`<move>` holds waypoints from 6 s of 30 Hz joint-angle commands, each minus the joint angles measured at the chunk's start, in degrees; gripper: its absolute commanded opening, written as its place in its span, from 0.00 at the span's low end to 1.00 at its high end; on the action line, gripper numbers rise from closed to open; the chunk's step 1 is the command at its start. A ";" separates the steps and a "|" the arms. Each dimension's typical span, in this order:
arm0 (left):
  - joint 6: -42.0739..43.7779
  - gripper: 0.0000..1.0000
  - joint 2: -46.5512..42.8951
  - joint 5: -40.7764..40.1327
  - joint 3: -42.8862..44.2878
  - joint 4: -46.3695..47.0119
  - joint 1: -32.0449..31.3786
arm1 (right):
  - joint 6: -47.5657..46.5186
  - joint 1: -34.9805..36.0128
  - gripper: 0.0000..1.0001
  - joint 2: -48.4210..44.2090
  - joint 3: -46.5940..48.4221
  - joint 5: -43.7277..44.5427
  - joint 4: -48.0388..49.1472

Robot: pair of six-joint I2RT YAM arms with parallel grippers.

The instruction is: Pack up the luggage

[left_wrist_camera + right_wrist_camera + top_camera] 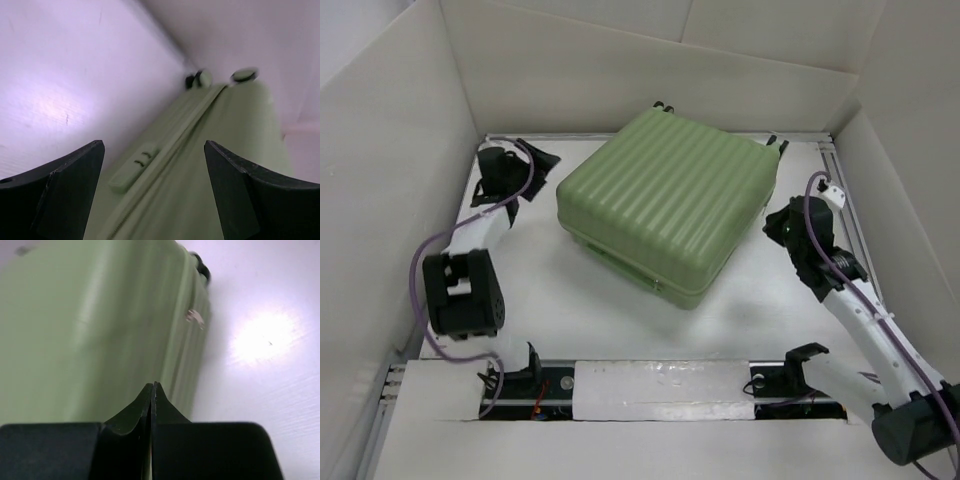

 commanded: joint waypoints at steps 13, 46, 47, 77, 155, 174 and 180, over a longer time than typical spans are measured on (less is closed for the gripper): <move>-3.01 0.78 -2.50 11.92 -17.83 15.10 -16.32 | -7.49 0.16 0.00 22.08 0.11 -26.92 18.14; 2.72 0.63 -58.79 -21.76 -32.49 -12.49 -32.34 | -16.40 0.87 0.16 -9.67 -3.69 -40.20 13.29; 1.66 0.54 -58.79 -21.76 -34.44 -13.10 -31.82 | -13.51 3.58 0.10 -17.46 -8.44 -38.64 15.32; -2.57 0.48 -44.65 -11.30 -50.99 4.46 -29.44 | -14.88 0.09 0.41 -3.13 -26.07 -23.82 33.17; 3.32 0.26 -40.95 -1.90 -53.36 13.44 -34.01 | -13.48 -7.20 0.38 -4.97 -33.53 -36.58 46.16; 3.84 0.26 -42.00 -1.90 -53.36 12.30 -34.01 | -17.00 -10.98 0.42 1.10 -35.12 -47.87 55.50; 4.37 0.25 -42.00 -1.90 -52.83 12.30 -34.01 | -10.25 -10.98 0.42 1.10 -37.14 -42.41 56.64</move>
